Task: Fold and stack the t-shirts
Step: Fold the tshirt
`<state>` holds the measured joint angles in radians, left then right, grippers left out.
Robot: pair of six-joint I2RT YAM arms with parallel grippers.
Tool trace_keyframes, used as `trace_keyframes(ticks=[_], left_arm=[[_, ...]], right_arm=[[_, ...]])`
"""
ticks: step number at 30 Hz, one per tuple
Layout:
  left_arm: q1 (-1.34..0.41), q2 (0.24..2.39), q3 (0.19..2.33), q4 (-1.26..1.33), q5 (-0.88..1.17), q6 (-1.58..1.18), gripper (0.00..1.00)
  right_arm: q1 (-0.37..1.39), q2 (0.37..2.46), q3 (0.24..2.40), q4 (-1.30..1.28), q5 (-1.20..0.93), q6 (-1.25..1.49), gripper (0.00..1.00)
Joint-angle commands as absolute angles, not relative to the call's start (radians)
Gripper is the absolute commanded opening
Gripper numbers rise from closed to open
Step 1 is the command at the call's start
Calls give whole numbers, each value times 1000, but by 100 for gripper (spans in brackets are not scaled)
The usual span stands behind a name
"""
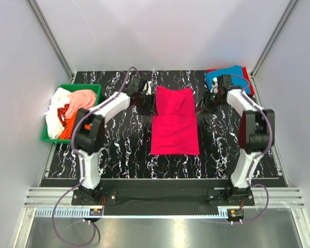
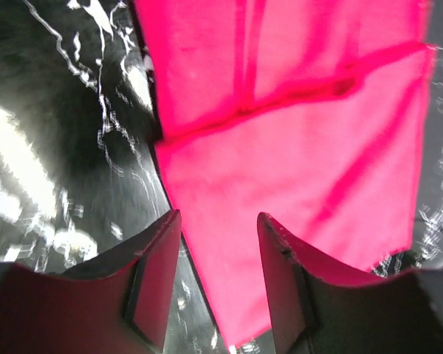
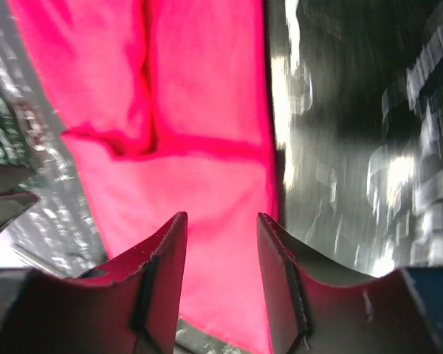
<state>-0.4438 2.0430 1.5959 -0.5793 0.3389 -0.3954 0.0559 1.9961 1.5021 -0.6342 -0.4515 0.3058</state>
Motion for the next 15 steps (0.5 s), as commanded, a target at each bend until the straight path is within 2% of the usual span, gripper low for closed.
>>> trace_keyframes(ticks=[1, 10, 15], left_arm=[[-436, 1817, 1539, -611, 324, -371, 51], [-449, 1419, 939, -356, 443, -497, 54], [-511, 1358, 723, -181, 485, -598, 57]], right_arm=[[51, 1800, 1378, -660, -374, 501, 50], [51, 1356, 910, -654, -362, 692, 57], [51, 1198, 718, -615, -403, 767, 63]])
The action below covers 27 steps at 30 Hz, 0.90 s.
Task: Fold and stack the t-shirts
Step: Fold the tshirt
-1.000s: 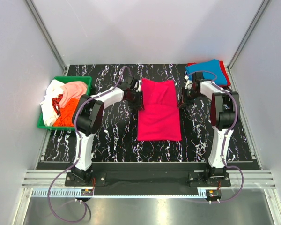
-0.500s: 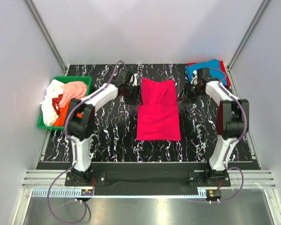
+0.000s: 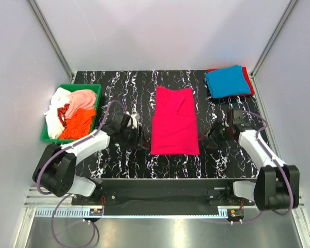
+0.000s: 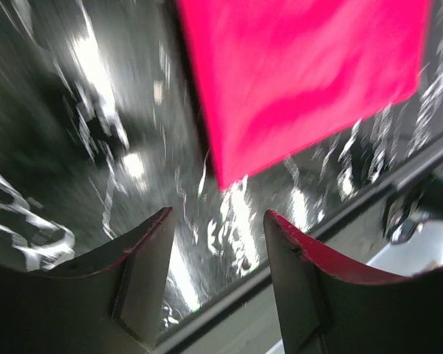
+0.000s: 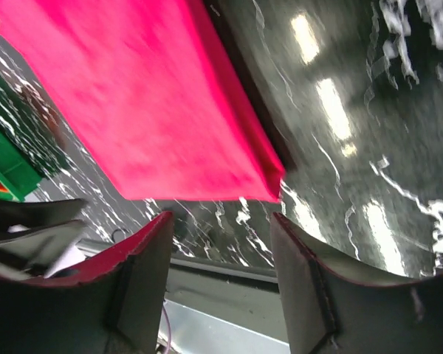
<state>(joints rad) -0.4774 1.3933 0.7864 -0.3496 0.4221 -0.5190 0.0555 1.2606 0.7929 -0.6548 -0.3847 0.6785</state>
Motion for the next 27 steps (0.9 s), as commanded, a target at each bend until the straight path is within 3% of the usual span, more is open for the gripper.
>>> trace_keyframes(ticks=[1, 6, 15, 27], left_arm=[[-523, 1359, 707, -172, 477, -603, 57], [-591, 1355, 634, -117, 433, -637, 59], [-614, 1442, 635, -88, 373, -649, 60], [-614, 1407, 611, -126, 305, -646, 60]], right_arm=[[51, 1181, 691, -595, -446, 779, 63], [52, 1077, 565, -523, -445, 842, 67], [64, 1120, 456, -416, -449, 871, 68], [86, 1043, 368, -345, -425, 934, 68]])
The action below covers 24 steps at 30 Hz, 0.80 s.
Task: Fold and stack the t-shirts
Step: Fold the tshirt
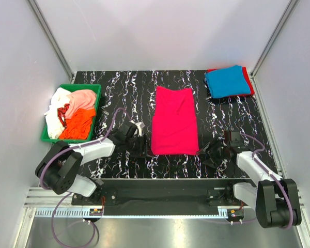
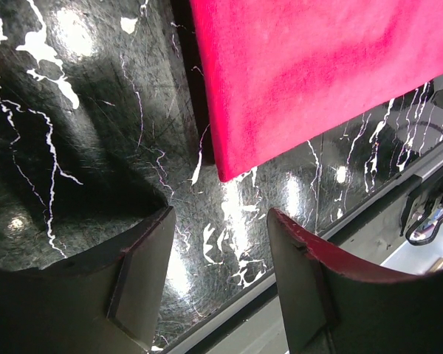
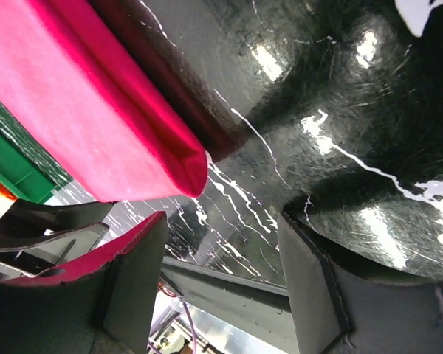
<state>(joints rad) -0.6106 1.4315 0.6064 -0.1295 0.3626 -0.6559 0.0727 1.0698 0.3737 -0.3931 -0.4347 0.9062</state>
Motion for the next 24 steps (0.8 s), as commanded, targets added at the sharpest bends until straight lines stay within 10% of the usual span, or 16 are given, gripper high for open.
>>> trace_keyframes(ticks=[1, 24], left_arm=[[-614, 1407, 604, -120, 298, -650, 60], [-620, 1522, 604, -2, 350, -712, 54]], right_arm=[[89, 1049, 373, -347, -426, 931, 69], [207, 1131, 442, -339, -227, 962, 57]])
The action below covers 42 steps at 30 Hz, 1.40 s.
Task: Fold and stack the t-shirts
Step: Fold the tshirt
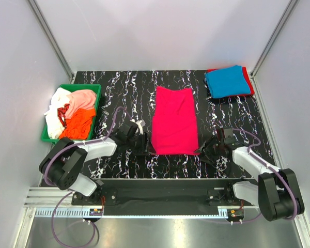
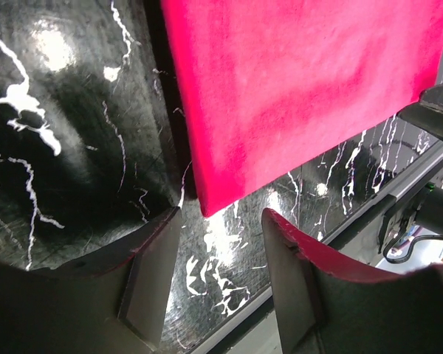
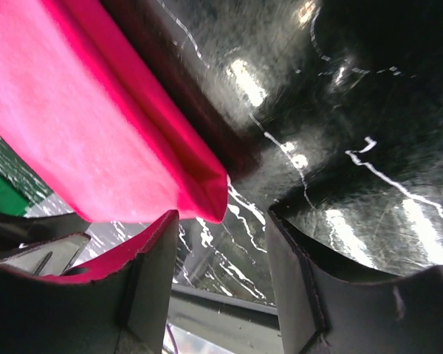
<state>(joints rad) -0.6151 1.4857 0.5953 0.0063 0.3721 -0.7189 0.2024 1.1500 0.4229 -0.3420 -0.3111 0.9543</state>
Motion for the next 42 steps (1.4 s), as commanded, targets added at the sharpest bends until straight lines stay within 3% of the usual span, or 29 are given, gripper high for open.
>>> trace_keyframes(ticks=[1, 10, 16, 20, 21, 22, 29, 37, 42], left_arm=[[-620, 1525, 606, -5, 347, -715, 54], [-620, 1568, 603, 58, 339, -738, 45], [-626, 1569, 597, 86, 354, -746, 32], [-637, 1556, 601, 103, 390, -732, 13], [-641, 1552, 601, 94, 390, -732, 0], [-643, 1539, 601, 87, 388, -733, 0], [-707, 1356, 548, 49, 331, -804, 0], [-807, 1050, 569, -162, 241, -844, 0], [-870, 1009, 604, -232, 232, -874, 0]], right_arm=[[207, 1137, 448, -337, -229, 960, 57], [207, 1206, 466, -301, -219, 956, 51], [207, 1200, 451, -281, -215, 959, 43], [207, 1190, 456, -282, -212, 948, 18], [209, 1184, 457, -282, -213, 945, 4], [209, 1181, 462, -284, -218, 937, 0], [207, 1011, 509, -483, -227, 881, 0], [209, 709, 583, -756, -178, 867, 0], [210, 600, 574, -804, -209, 879, 0]])
